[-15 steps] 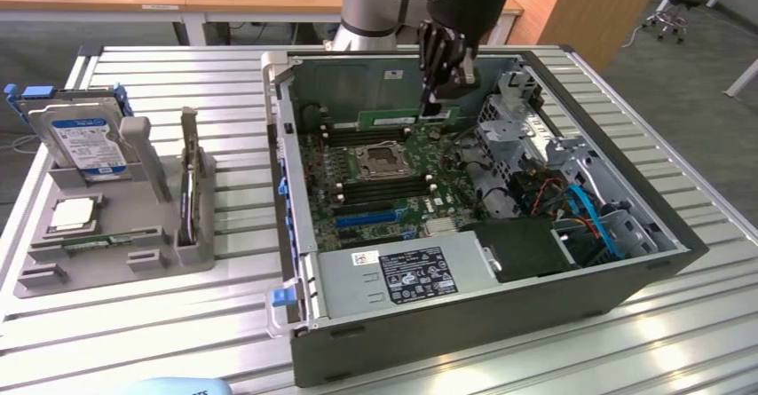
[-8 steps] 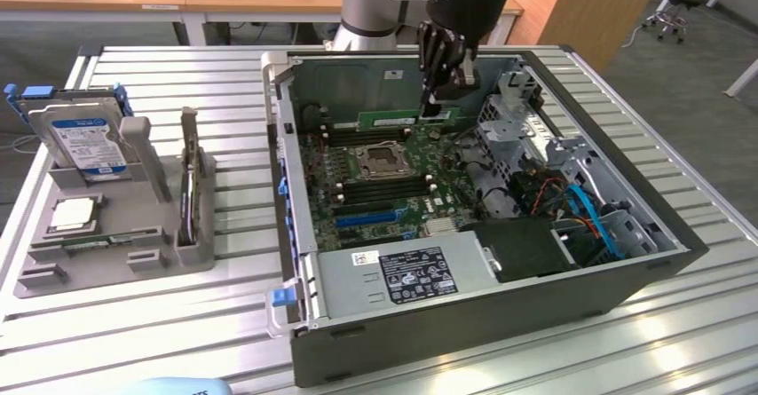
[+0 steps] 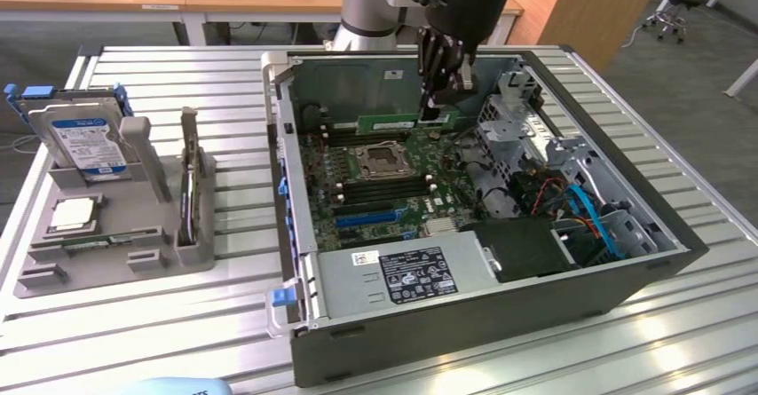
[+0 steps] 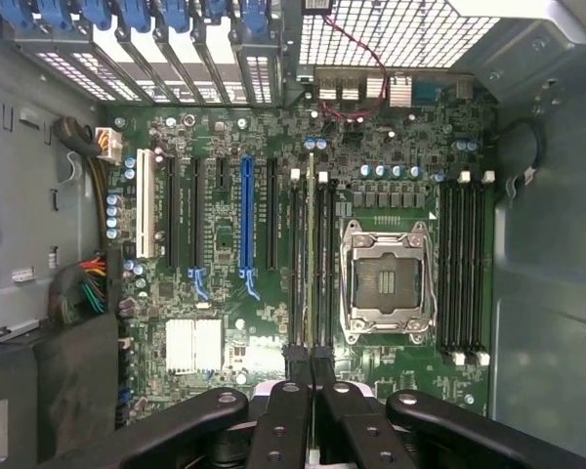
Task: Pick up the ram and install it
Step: 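Pick up the ram and move it above insertion slot, then insert the ram into the slot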
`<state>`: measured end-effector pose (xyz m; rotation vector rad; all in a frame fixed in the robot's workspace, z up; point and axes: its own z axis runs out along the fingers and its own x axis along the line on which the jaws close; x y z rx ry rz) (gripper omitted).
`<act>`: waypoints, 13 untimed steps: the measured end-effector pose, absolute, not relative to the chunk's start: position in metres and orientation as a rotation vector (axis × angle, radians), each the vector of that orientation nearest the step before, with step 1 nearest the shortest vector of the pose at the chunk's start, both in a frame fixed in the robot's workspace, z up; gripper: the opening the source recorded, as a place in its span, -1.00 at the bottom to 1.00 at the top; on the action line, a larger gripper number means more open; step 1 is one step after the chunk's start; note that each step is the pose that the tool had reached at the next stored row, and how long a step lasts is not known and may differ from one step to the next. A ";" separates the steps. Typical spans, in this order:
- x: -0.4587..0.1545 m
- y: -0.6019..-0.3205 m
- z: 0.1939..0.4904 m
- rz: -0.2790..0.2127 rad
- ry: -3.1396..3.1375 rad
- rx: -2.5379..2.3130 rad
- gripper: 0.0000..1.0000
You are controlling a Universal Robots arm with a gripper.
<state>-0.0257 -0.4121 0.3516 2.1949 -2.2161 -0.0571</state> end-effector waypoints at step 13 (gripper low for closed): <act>-0.026 -0.412 0.351 -0.057 -2.216 2.195 -0.76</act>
